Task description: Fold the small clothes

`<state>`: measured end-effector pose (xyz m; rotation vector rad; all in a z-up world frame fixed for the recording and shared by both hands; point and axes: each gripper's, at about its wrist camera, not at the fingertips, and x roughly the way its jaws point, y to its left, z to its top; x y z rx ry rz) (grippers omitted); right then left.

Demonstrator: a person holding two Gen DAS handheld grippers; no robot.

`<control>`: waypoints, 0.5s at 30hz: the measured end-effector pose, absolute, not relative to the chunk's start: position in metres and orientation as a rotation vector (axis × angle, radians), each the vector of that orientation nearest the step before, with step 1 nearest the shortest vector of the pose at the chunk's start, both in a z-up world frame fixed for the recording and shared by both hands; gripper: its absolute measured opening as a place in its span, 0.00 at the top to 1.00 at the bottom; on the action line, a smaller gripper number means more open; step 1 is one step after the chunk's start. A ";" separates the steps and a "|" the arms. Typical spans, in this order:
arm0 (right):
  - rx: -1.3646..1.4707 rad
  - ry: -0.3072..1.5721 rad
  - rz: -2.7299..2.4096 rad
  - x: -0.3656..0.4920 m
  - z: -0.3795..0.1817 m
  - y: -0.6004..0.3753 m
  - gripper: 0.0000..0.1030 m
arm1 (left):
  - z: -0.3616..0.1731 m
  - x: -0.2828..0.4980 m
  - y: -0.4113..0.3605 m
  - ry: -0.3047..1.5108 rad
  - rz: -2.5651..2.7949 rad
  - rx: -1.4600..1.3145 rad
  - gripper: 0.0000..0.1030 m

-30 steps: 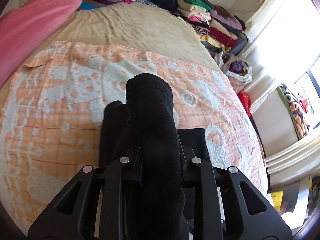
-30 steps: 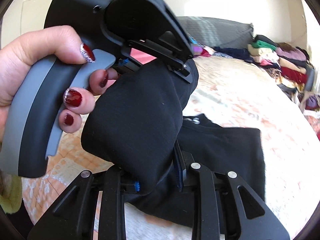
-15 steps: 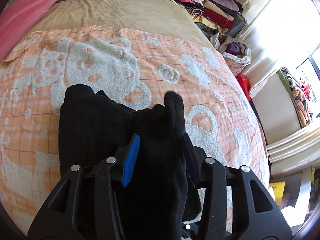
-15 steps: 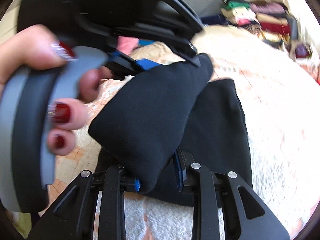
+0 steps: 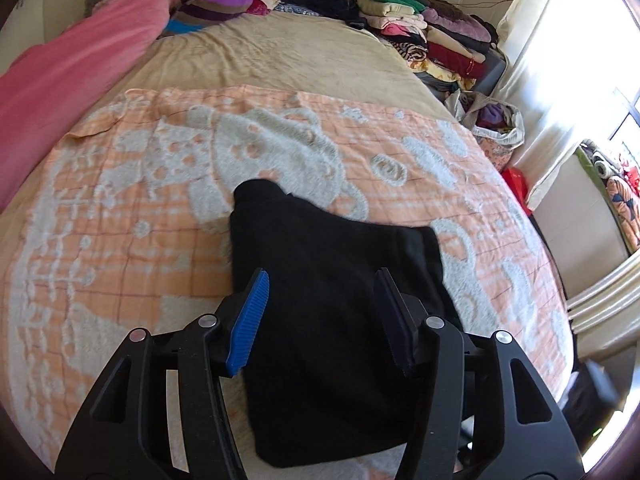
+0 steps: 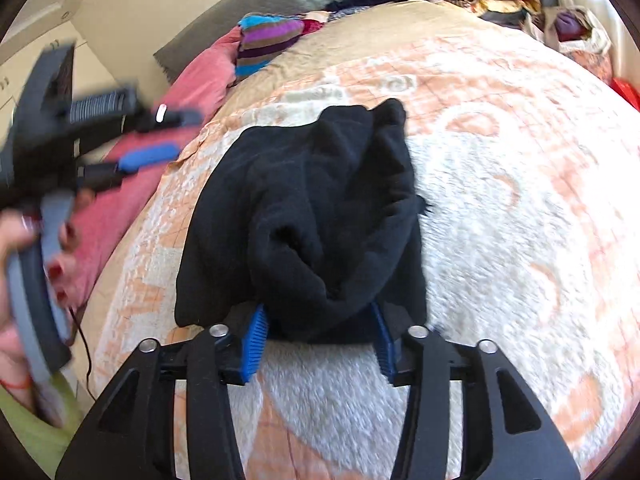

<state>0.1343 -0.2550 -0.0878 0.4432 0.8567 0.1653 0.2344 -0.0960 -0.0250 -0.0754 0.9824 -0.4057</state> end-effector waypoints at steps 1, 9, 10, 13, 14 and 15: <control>0.444 0.853 0.164 0.131 -0.084 -0.257 0.53 | -0.027 0.231 -0.093 0.980 -0.402 -0.071 0.55; 0.391 0.773 0.166 0.118 -0.051 -0.274 0.34 | -0.035 0.206 -0.079 0.972 -0.393 -0.062 0.48; 0.373 0.764 0.168 0.120 -0.048 -0.275 0.33 | -0.034 0.205 -0.079 0.966 -0.389 -0.049 0.47; 0.337 0.750 0.180 0.124 -0.043 -0.277 0.31 | -0.034 0.202 -0.078 0.953 -0.373 -0.013 0.45; 0.337 0.755 0.181 0.127 -0.043 -0.279 0.31 | -0.034 0.201 -0.078 0.950 -0.369 -0.003 0.45; 0.340 0.764 0.186 0.132 -0.043 -0.281 0.31 | -0.034 0.199 -0.078 0.945 -0.366 0.007 0.43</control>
